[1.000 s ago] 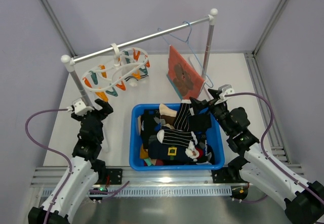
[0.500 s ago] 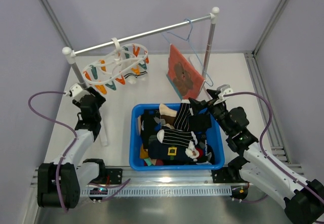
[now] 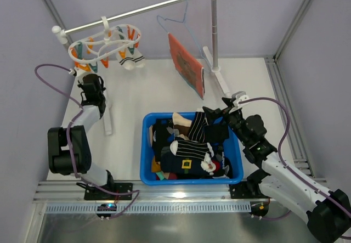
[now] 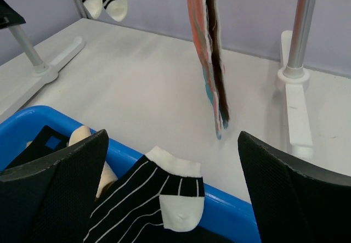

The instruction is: Remove the socks clipped to the hanger

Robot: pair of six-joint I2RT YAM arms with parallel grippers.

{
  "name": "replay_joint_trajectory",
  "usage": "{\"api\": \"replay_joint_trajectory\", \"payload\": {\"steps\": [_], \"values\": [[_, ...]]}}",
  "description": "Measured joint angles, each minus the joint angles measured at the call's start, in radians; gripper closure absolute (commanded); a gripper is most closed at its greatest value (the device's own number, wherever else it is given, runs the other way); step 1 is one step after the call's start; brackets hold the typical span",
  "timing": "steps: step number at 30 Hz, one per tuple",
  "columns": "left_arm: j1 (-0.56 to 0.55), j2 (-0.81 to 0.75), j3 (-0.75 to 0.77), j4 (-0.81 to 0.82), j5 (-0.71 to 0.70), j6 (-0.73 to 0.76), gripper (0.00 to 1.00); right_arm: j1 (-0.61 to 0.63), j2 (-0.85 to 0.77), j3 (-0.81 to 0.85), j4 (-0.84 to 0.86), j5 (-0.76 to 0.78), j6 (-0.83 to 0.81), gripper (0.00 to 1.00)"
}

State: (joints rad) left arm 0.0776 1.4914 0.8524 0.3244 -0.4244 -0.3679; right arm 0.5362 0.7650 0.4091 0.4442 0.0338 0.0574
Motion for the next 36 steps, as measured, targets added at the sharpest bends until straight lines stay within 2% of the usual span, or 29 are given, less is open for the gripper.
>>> {"api": "replay_joint_trajectory", "payload": {"steps": [5,8,14,17,23,28,36], "values": [[0.001,0.116,0.103,0.023,0.009,0.016,0.95,0.0,0.048,0.0,0.006,-0.004,-0.002,0.0],[0.001,0.147,0.103,0.084,0.024,0.046,1.0,0.0,0.081,0.001,0.013,-0.003,-0.004,0.0],[0.004,0.165,0.061,0.204,0.073,0.09,1.0,0.0,0.152,0.013,0.026,0.016,-0.011,0.0],[0.012,0.165,0.034,0.266,0.136,0.119,1.0,0.0,0.165,0.014,0.032,0.024,-0.013,0.0],[0.019,0.165,-0.031,0.399,0.353,0.182,1.0,0.0,0.153,0.014,0.042,0.037,-0.013,0.0],[0.018,0.165,-0.043,0.426,0.517,0.201,1.0,-0.002,0.119,0.014,0.041,0.047,-0.012,0.0],[0.018,0.165,-0.048,0.434,0.649,0.214,1.0,-0.002,0.069,0.014,0.039,0.053,-0.003,0.0]]}}
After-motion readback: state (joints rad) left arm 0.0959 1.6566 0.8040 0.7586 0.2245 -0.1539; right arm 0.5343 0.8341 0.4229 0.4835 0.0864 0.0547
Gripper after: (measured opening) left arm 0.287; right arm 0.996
